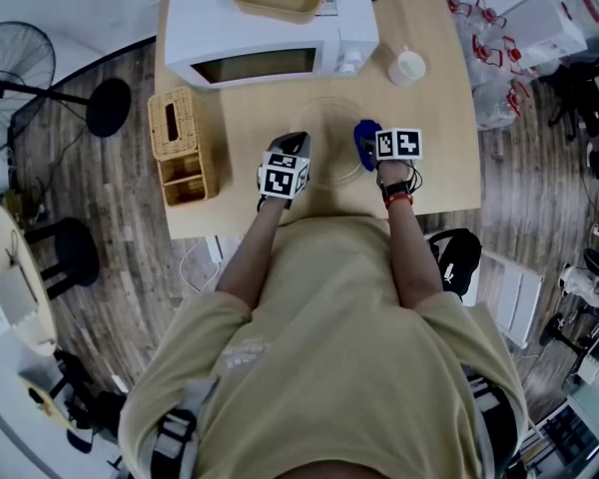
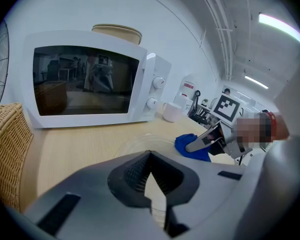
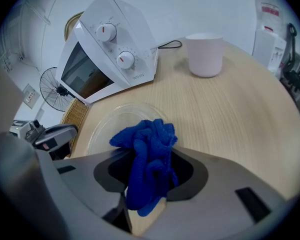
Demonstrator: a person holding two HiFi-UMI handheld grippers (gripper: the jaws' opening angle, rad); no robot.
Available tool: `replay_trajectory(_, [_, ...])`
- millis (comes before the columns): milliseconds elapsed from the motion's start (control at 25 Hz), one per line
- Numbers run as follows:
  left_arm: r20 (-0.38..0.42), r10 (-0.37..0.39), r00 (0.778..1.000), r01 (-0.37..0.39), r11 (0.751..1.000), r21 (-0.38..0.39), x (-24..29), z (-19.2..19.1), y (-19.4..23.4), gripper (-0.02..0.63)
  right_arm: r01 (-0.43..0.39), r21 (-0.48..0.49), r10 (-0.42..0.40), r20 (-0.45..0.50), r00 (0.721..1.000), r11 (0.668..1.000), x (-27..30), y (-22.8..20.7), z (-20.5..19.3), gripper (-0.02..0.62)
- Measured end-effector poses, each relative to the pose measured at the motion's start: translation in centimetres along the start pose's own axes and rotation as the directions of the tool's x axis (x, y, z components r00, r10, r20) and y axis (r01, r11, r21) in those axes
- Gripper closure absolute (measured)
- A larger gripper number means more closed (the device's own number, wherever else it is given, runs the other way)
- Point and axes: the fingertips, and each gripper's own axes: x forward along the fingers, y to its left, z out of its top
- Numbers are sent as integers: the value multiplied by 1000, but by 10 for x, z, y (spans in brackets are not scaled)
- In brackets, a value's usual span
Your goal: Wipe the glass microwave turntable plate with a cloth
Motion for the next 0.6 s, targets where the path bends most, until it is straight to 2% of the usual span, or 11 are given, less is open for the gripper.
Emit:
replay_trajectory(120, [4, 7, 1000, -7, 1000, -3, -4, 0, 2, 588, 39, -22, -39, 4, 999, 999, -4, -6, 2, 420])
replay_trajectory(360, [19, 25, 1000, -25, 1000, -12, -15, -2, 10, 588, 47, 3, -47, 25, 999, 999, -4, -6, 0, 420])
replay_trajectory(600, [25, 52, 998, -52, 998, -32, -29, -12, 20, 588, -31, 29, 30, 46, 999, 999, -5, 12, 2, 422])
